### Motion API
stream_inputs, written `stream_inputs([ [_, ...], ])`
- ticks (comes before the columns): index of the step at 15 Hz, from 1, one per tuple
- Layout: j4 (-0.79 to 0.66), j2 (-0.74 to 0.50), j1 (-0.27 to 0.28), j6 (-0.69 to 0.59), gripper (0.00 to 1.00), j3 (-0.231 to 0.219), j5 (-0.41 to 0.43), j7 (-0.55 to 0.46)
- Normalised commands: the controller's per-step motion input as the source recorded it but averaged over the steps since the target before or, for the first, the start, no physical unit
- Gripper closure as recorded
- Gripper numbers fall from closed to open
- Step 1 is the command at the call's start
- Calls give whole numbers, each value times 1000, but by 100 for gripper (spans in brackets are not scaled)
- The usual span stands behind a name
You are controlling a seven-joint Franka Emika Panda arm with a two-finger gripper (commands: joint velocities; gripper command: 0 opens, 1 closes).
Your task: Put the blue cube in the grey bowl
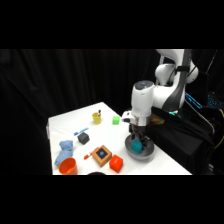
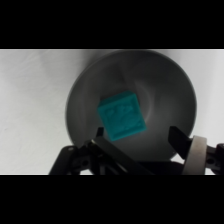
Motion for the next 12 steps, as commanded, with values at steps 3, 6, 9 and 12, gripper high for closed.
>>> stream_inputs([
  [3, 36, -338, -5, -420, 0, 16, 119, -229],
  [6, 89, -364, -26, -527, 0, 8, 110, -258],
  [9, 132, -310, -41, -487, 0, -7, 135, -286],
  [12, 156, -271, -39, -472, 0, -19, 157, -297],
])
